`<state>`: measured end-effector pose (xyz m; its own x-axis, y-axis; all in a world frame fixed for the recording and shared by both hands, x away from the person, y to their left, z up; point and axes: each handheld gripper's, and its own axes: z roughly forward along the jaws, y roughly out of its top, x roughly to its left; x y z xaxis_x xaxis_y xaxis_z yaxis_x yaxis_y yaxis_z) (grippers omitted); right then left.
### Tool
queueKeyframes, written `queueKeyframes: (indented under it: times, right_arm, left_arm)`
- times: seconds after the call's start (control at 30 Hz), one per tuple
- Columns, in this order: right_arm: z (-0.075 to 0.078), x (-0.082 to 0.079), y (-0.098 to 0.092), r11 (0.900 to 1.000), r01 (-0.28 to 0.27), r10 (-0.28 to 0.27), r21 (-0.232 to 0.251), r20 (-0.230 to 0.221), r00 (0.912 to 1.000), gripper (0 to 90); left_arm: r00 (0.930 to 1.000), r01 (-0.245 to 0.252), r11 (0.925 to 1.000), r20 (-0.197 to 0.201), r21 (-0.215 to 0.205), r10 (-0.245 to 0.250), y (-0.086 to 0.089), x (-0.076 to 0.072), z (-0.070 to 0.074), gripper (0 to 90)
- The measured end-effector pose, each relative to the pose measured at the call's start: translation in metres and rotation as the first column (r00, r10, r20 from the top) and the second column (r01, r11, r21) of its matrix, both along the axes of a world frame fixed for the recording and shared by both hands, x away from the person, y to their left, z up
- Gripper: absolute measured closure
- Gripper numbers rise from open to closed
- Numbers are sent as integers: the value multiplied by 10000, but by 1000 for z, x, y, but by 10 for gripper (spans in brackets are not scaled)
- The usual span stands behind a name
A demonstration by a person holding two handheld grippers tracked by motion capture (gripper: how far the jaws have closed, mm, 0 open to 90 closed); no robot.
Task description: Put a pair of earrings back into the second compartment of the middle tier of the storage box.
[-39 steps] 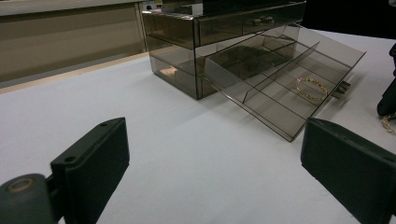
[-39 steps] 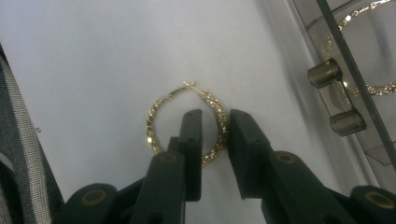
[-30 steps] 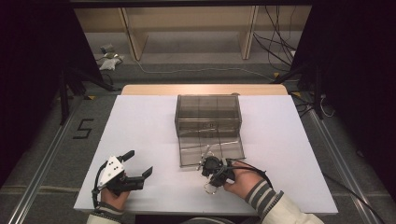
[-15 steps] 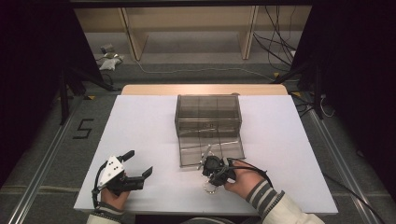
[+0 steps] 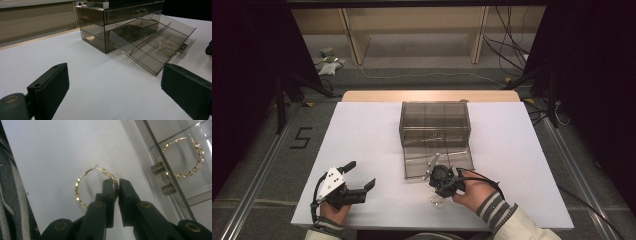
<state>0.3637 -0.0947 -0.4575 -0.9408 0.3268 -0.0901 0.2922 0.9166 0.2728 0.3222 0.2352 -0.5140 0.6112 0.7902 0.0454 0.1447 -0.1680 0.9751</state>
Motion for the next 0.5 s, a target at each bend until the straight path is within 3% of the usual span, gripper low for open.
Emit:
queueKeyframes:
  times: [0.5]
  right_arm:
    - [17, 0, -2, 9980, 13, -56, 625, 681, 9977, 840]
  left_arm:
    - [10000, -15, 10000, 5, 5, 15, 0, 0, 0, 77]
